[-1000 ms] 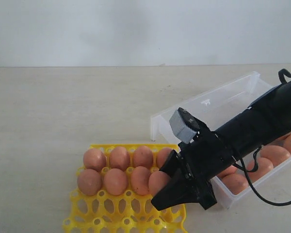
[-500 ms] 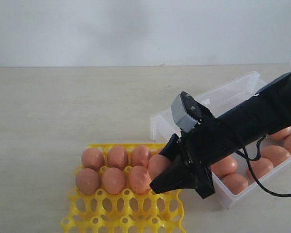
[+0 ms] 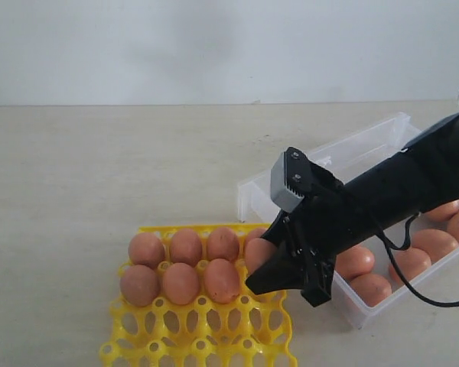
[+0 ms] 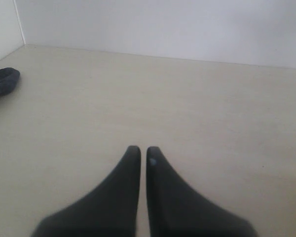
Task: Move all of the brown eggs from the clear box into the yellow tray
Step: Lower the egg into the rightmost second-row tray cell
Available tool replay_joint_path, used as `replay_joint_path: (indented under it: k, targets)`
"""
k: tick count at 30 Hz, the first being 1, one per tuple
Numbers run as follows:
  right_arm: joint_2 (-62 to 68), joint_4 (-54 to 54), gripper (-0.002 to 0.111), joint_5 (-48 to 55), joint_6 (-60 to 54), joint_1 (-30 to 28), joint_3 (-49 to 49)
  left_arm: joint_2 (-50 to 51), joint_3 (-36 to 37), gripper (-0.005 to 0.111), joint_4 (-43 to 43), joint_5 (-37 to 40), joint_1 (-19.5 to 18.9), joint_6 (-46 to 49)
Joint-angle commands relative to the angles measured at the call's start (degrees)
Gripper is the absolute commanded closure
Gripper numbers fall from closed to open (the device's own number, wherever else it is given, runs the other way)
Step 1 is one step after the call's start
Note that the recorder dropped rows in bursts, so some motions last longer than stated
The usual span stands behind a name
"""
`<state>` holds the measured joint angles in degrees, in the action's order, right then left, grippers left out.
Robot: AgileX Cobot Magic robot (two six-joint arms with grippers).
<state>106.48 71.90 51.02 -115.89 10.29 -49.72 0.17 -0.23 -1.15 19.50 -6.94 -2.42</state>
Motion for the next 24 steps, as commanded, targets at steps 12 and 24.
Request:
replay_joint_path:
  k: [12,24]
  targets:
    - [-0.51,2.29,0.072,3.91,0.11,0.04,0.09,-0.17,0.23,0.103,0.00,-0.18,0.19,0.24]
    - [-0.51,1.90,0.072,6.33,0.85,0.04,0.09,-0.17,0.23,0.103,0.00,-0.18,0.19,0.24]
